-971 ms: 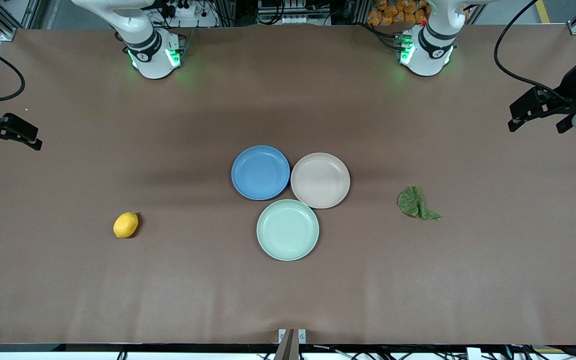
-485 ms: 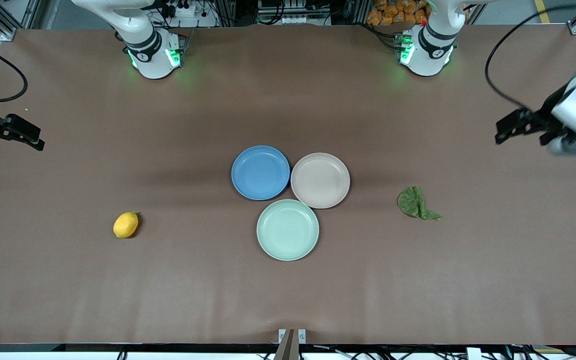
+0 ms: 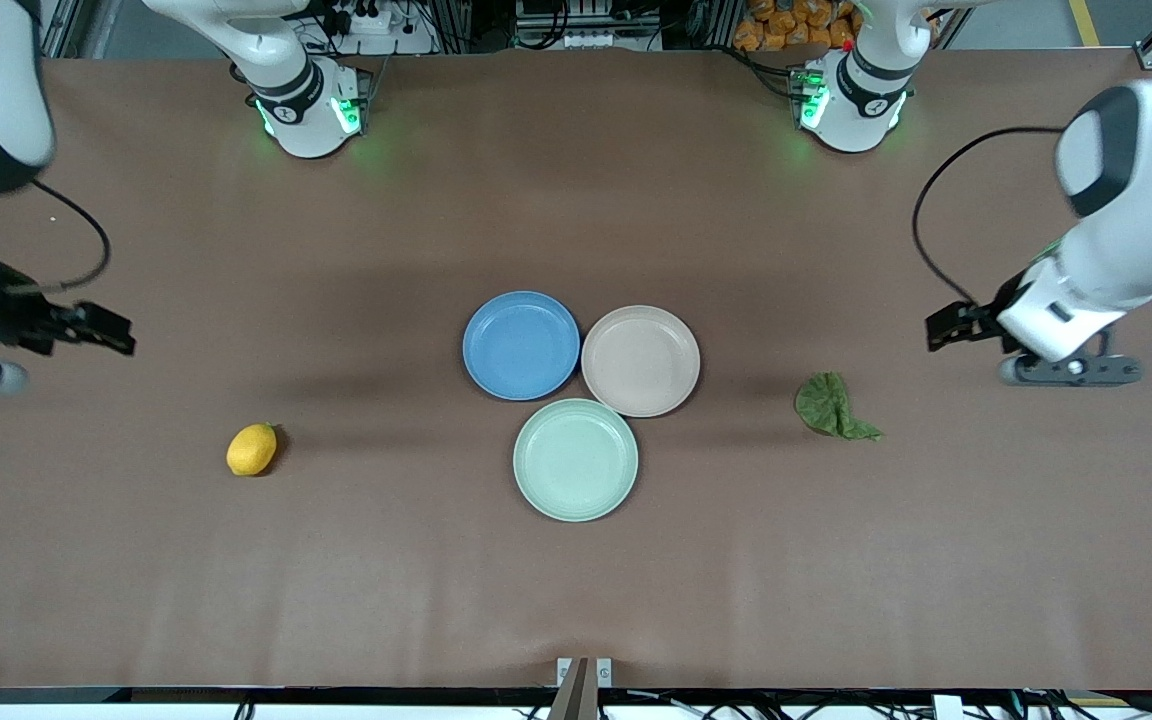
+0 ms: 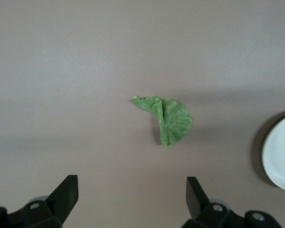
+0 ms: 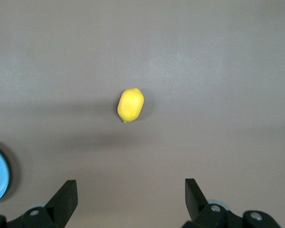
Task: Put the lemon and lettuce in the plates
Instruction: 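Lower the right gripper to the lemon while the left gripper reaches the lettuce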
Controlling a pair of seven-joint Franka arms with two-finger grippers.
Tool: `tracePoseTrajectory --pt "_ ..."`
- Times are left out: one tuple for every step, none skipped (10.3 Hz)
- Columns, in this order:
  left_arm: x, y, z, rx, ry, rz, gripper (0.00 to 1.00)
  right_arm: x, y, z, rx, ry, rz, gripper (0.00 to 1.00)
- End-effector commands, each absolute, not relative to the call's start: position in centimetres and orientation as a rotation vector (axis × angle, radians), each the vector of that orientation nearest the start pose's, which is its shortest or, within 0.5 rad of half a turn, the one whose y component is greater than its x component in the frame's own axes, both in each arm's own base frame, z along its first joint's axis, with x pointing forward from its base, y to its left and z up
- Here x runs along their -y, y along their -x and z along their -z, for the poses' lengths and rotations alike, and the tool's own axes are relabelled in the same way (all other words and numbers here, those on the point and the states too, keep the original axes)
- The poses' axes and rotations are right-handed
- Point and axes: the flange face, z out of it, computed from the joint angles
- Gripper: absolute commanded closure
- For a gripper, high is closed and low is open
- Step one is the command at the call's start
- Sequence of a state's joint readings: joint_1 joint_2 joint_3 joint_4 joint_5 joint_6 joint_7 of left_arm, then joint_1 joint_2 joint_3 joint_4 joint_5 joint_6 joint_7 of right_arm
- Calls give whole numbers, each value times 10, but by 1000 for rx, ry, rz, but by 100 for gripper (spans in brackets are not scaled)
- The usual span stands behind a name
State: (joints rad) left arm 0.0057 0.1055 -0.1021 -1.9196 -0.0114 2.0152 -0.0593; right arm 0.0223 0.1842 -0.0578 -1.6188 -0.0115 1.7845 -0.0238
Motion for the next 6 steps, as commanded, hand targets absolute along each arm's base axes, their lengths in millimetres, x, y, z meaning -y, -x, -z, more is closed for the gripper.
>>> tracePoseTrajectory --pt "57 -580 -381 -66 3148 -33 0 10 -636 -473 -9 3171 -39 0" --pt "57 -586 -349 -66 3154 -39 0 11 -646 -445 -19 3174 -65 0" --pt "61 -592 -322 -67 3160 -37 0 11 -655 -416 -22 3175 -87 0" --pt "61 -597 -298 -65 3166 -32 0 14 -662 -389 -38 3175 -107 0" --pt "65 -599 -277 -66 3174 -21 0 15 -668 -365 -69 3177 -109 0" --pt "71 -600 -259 -61 3179 -21 0 15 -672 -344 -95 3178 -118 0"
